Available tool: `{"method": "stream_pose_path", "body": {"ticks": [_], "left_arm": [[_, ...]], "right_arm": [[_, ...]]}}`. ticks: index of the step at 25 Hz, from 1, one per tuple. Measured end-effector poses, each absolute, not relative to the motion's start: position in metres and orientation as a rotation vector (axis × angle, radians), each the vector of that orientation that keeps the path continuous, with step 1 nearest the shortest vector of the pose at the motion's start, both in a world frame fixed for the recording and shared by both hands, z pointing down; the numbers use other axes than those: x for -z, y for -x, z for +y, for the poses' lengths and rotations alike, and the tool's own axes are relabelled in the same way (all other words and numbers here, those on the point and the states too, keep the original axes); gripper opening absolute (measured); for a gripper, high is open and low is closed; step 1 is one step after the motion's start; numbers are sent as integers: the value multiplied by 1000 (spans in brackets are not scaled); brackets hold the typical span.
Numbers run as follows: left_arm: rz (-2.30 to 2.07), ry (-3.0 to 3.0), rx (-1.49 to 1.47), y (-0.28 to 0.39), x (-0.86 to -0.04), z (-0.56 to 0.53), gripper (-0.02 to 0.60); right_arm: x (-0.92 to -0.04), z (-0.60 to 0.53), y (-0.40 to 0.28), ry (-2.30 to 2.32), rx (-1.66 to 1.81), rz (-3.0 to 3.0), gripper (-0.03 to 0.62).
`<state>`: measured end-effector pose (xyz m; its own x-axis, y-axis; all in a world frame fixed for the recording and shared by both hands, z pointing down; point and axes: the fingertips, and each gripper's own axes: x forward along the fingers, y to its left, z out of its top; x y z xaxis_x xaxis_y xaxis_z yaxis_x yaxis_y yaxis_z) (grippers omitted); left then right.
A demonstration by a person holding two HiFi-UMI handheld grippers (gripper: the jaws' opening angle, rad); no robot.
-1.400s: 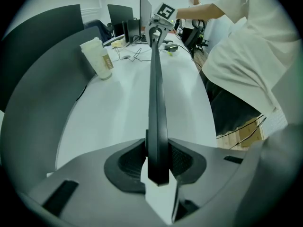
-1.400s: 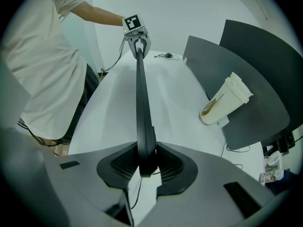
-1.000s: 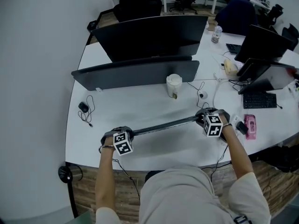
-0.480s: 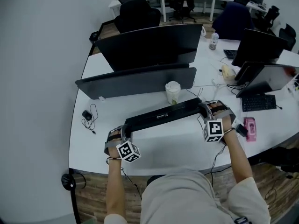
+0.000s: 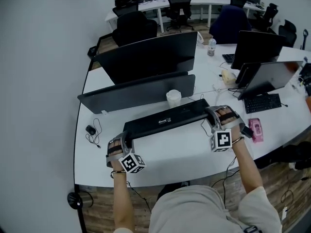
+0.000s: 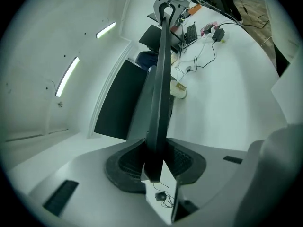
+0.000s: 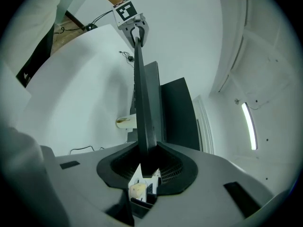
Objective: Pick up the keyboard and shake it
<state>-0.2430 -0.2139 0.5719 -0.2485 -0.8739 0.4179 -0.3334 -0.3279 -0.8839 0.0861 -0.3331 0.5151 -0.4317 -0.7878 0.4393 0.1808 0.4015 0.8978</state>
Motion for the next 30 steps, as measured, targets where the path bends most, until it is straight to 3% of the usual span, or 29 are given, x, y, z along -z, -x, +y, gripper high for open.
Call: {"method": "stream_pose_path", "body": {"ticks": [17, 30], "left_arm": [[1706, 1608, 1420, 262, -545, -143, 112], [1779, 1668, 1397, 270, -586, -92, 110]], "right_arm": [[-393, -253, -44, -543, 1427, -1411, 126], [-393, -199, -16, -521, 1519, -1325, 127]]}}
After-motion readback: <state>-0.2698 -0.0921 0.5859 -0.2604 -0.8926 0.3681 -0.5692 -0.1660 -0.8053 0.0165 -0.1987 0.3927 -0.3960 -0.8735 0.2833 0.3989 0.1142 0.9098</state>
